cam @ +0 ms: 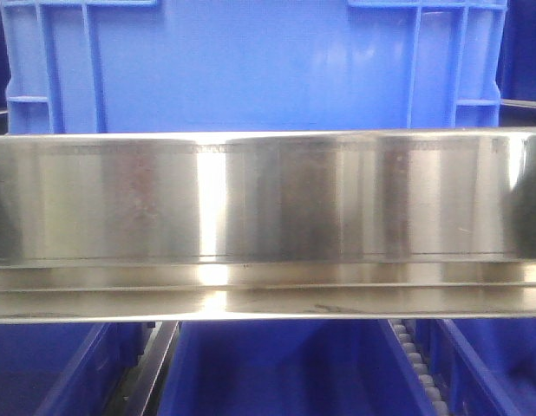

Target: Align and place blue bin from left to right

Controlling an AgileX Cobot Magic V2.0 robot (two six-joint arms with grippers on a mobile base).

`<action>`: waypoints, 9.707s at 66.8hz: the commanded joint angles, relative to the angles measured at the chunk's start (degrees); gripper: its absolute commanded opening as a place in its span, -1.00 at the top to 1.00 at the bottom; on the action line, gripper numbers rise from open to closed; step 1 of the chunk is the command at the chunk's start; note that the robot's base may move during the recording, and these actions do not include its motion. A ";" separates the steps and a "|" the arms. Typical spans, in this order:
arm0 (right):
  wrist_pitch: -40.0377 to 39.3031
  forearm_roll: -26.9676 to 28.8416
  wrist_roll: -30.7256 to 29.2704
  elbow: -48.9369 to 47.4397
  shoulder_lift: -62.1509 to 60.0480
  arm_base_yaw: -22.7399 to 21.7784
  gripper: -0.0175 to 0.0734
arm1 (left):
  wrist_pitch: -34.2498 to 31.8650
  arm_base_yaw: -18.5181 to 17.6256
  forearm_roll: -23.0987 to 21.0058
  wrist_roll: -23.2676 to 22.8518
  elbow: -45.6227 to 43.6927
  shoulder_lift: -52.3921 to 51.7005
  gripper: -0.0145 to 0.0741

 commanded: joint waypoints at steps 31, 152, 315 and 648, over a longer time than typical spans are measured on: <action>16.52 -12.19 11.02 -21.99 18.94 10.79 0.78 | 17.14 -13.37 18.30 -12.48 -24.45 19.73 0.92; 19.86 -8.38 12.32 -29.13 29.86 11.75 0.02 | 20.35 -15.62 19.96 -17.10 -28.31 24.08 0.92; 21.18 -8.38 12.31 -29.13 31.27 11.75 0.78 | 18.55 -17.67 30.22 -25.74 -28.31 30.74 -0.13; 24.53 -31.78 39.76 -4.90 -4.99 35.57 0.79 | 33.24 -40.92 44.97 -44.15 -10.45 1.99 0.92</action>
